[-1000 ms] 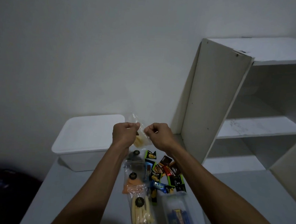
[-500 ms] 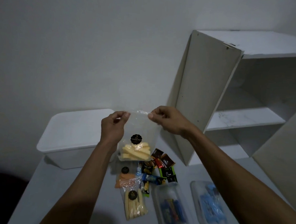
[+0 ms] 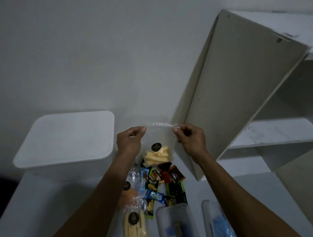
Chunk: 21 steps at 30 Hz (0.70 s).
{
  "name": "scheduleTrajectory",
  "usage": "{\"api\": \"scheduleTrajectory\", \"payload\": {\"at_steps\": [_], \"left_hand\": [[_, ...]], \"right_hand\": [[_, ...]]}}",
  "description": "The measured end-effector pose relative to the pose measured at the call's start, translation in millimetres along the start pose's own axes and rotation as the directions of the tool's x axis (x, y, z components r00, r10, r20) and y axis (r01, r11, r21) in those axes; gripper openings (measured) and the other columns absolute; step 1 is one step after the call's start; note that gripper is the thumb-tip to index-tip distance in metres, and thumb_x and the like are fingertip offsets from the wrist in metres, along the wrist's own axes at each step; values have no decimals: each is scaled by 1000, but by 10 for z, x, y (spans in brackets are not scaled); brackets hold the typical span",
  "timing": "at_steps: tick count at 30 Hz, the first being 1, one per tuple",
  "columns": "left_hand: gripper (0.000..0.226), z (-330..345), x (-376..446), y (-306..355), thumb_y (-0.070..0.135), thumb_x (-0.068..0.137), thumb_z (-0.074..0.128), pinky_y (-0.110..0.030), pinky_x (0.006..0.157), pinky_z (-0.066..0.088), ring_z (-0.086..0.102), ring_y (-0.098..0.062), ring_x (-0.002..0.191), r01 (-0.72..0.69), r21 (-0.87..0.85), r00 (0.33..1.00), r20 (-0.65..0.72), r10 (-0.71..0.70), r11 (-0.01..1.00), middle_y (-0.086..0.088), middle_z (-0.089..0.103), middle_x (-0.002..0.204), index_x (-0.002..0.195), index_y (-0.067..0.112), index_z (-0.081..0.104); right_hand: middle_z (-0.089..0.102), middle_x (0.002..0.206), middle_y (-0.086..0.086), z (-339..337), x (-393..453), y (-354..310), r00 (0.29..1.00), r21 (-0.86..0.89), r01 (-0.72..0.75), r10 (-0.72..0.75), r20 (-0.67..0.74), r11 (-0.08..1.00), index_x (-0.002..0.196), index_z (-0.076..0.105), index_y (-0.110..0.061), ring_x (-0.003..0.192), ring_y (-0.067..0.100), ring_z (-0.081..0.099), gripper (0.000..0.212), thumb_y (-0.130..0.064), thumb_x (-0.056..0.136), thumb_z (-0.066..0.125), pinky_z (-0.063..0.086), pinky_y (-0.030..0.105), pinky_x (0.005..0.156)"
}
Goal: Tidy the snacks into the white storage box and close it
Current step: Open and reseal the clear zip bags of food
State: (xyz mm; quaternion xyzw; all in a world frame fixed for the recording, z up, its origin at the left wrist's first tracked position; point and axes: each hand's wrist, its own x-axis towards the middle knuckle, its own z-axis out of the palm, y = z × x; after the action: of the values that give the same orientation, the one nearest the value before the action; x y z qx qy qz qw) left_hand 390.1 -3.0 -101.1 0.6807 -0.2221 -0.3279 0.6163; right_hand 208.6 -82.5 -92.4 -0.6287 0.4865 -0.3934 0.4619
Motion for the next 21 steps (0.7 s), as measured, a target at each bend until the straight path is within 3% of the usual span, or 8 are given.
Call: {"api": "scheduleTrajectory", "payload": {"at_steps": [5, 8, 13, 17, 21], "left_hand": [[28, 438, 488, -195, 27, 80, 78, -37, 91, 56, 69, -16, 92, 41, 33, 999, -1, -41, 999, 4, 74, 93, 105, 13, 75], [29, 676, 794, -318, 26, 82, 77, -39, 89, 57, 69, -15, 87, 39, 71, 999, -11, -38, 997, -2, 75, 94, 105, 10, 75], [30, 958, 1190, -550, 22, 84, 76, -30, 84, 57, 70, -12, 84, 39, 115, 999, -23, -37, 993, -5, 74, 93, 107, 5, 73], [22, 1110, 1369, -713, 19, 84, 76, -17, 73, 53, 68, 2, 75, 75, 106, 996, -58, -69, 992, 7, 73, 82, 103, 9, 75], [13, 1251, 1502, -767, 15, 81, 77, -23, 75, 56, 69, -4, 73, 122, 59, 985, -132, -114, 991, 4, 74, 79, 94, 12, 77]], "right_hand": [[70, 80, 4, 43, 593, 340, 995, -8, -59, 59, -81, 998, 84, 71, -13, 73, 12, 63, 16, -29, 89, 70, 58, 36, 73], [72, 82, -5, 106, 950, 560, 985, -79, -113, 101, -136, 990, 85, 71, -20, 77, 13, 67, 17, -36, 88, 69, 55, 30, 73], [70, 76, -2, 240, 1396, 909, 968, -106, -179, 156, -197, 978, 76, 68, -23, 74, 19, 68, 16, -35, 86, 70, 52, 27, 69], [69, 71, -1, 346, 1581, 1190, 961, -68, -200, 182, -209, 977, 76, 68, -21, 66, 16, 63, 14, -30, 86, 71, 51, 29, 66], [68, 72, 1, 438, 1709, 1326, 952, -28, -209, 196, -235, 978, 80, 68, -22, 66, 14, 61, 8, -23, 87, 71, 47, 25, 66]]}}
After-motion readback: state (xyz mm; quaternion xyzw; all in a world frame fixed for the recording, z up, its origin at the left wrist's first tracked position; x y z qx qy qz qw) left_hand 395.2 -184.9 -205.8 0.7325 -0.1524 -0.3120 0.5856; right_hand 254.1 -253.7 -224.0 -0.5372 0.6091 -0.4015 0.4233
